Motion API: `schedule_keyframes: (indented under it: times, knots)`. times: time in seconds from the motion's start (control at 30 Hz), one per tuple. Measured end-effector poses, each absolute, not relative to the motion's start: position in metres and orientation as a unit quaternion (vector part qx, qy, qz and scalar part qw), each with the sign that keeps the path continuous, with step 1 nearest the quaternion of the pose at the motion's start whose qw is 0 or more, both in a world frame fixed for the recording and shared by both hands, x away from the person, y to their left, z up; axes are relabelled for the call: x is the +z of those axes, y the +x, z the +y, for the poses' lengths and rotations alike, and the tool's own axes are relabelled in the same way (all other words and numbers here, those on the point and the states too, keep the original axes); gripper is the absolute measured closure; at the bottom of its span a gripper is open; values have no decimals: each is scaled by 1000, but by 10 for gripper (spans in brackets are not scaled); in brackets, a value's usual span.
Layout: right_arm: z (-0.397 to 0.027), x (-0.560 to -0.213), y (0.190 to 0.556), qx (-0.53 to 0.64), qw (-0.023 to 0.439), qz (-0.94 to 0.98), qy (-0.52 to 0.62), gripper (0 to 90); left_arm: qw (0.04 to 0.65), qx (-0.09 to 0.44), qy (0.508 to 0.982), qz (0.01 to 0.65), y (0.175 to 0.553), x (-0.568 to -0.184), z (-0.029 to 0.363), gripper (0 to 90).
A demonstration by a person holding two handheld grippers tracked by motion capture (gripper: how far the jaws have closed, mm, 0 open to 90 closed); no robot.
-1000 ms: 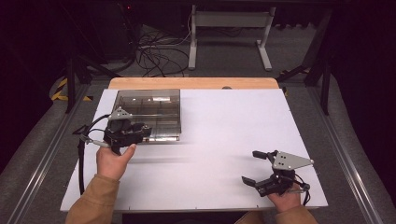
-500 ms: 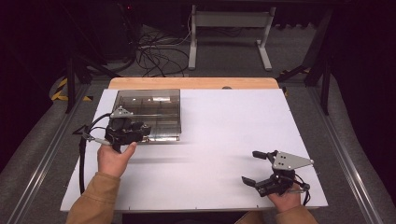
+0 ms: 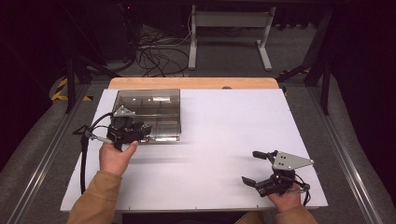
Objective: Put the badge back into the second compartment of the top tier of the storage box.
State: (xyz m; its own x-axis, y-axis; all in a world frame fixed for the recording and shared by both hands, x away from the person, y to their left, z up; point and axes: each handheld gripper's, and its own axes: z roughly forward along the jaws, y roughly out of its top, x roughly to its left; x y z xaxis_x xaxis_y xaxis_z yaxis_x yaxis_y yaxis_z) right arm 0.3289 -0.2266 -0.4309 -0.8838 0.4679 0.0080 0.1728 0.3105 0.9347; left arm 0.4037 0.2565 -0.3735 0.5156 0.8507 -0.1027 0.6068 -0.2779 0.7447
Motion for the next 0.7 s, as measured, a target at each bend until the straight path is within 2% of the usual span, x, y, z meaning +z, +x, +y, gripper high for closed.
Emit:
schedule_keyframes:
  times: [0.7]
  knots:
    - [-228, -431, 328, 552, 133, 798, 201, 36, 365, 162, 787, 471, 407, -379, 252, 577]
